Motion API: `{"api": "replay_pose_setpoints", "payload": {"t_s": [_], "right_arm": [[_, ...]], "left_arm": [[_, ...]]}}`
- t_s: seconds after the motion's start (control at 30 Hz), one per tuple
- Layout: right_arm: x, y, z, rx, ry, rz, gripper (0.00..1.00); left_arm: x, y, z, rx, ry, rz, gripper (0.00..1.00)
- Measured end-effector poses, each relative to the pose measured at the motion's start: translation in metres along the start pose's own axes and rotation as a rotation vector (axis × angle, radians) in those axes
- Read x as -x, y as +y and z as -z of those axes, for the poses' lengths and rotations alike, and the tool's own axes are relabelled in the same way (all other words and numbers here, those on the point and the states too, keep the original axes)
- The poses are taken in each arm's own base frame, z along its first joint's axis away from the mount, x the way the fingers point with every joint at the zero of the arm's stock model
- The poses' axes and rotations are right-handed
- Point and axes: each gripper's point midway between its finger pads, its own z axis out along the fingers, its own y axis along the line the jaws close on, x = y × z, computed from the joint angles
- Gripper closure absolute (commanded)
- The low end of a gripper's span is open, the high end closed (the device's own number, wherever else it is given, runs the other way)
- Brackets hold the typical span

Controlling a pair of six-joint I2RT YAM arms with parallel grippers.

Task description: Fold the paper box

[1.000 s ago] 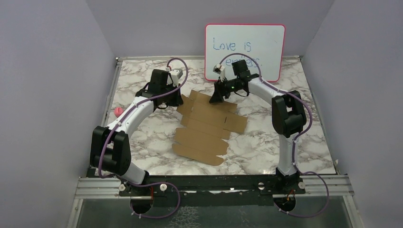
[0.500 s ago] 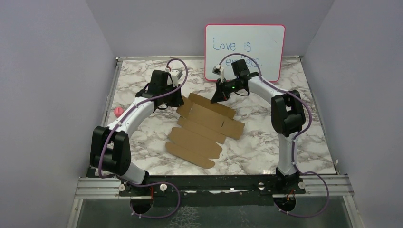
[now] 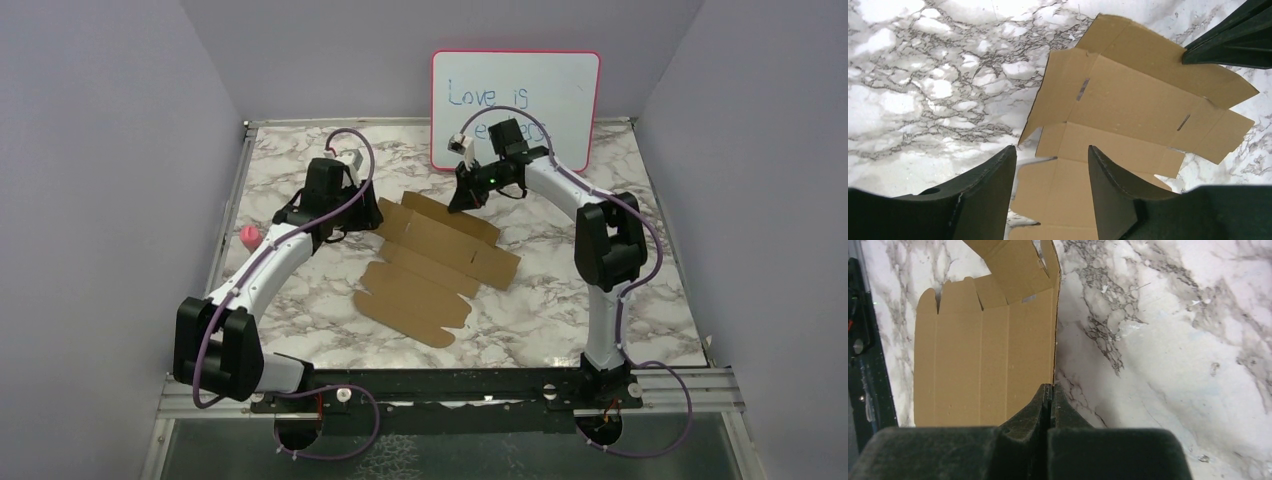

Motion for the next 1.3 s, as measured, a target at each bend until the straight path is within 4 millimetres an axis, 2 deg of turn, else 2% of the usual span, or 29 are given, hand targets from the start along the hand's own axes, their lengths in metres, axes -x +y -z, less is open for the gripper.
{"api": "replay_pose_setpoints", "payload": {"t_s": [0.13, 0.33, 0.43, 0.57, 0.73, 0.93, 1.03, 1.3], "right_arm": [[0.004, -0.005, 0.002, -0.049, 0.018, 0.026, 0.99], [0.008, -0.004, 0.001, -0.124, 0.052, 0.089, 0.99], [0.013, 0.002, 0.001, -0.149, 0.060, 0.154, 0.99], [0.017, 0.011, 0.001, -0.178, 0.071, 0.267, 0.99], [0.006, 0.013, -0.006, -0.214, 0.107, 0.414, 0.99], [-0.023, 0.008, -0.020, -0.261, 0.164, 0.519, 0.99], [-0.030, 0.007, -0.022, -0.292, 0.172, 0.567, 0.99], [-0.017, 0.011, -0.017, -0.330, 0.136, 0.669, 0.99]], "left_arm": [[-0.010, 0.005, 0.004, 0.023, -0.005, 0.048, 0.43], [-0.028, 0.005, -0.002, 0.008, 0.003, 0.125, 0.43], [-0.034, -0.002, -0.007, -0.034, -0.001, 0.158, 0.43], [-0.041, -0.021, -0.020, -0.102, 0.004, 0.165, 0.43], [-0.055, -0.036, -0.036, -0.160, 0.018, 0.190, 0.43], [-0.071, -0.033, -0.049, -0.168, 0.032, 0.233, 0.42], [-0.075, -0.032, -0.055, -0.171, 0.035, 0.242, 0.42], [-0.082, -0.023, -0.068, -0.158, 0.061, 0.274, 0.42]]}}
